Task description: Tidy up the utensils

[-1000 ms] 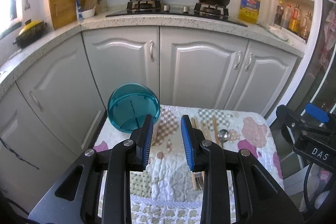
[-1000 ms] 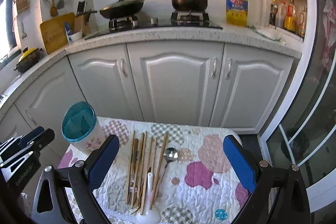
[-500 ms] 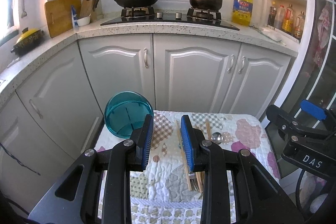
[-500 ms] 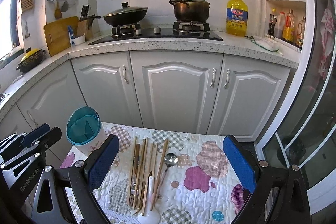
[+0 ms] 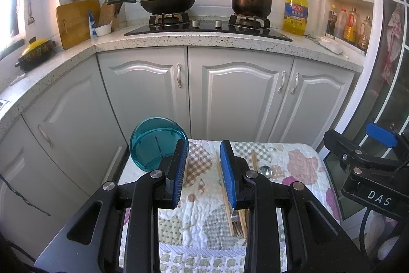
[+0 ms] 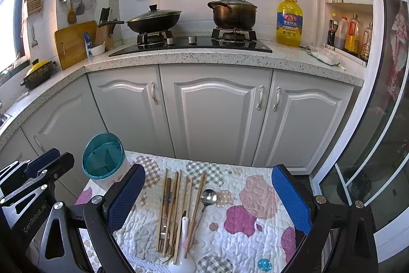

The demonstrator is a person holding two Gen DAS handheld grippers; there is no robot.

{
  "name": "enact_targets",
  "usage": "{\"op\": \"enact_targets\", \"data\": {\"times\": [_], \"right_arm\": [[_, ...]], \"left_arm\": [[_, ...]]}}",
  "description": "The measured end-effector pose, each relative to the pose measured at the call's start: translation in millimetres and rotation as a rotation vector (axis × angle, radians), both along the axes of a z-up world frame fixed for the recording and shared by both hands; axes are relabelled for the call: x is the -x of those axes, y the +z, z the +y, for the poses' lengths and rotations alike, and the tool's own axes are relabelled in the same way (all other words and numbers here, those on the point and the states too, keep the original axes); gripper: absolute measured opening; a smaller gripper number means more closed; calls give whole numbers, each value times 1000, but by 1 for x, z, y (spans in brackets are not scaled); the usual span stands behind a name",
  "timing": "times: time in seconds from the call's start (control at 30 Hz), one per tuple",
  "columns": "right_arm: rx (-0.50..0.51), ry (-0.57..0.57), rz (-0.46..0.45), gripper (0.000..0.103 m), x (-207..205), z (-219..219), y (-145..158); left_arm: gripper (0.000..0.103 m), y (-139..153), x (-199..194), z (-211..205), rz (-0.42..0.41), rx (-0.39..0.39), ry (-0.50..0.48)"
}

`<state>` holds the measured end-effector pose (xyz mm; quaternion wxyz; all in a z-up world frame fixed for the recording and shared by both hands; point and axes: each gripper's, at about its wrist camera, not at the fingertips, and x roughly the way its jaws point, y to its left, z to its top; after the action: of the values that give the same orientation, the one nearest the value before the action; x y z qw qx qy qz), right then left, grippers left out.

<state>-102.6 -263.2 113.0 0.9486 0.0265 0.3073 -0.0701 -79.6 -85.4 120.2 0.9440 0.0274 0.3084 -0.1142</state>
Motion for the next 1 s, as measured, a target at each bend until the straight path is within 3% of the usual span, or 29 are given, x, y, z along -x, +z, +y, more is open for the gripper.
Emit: {"op": "enact_targets", "data": {"times": [1.0], "right_arm": [[-2,18,18,99,-1,4,0]], "left_arm": [[26,-3,-3,5,7,3,12]]}}
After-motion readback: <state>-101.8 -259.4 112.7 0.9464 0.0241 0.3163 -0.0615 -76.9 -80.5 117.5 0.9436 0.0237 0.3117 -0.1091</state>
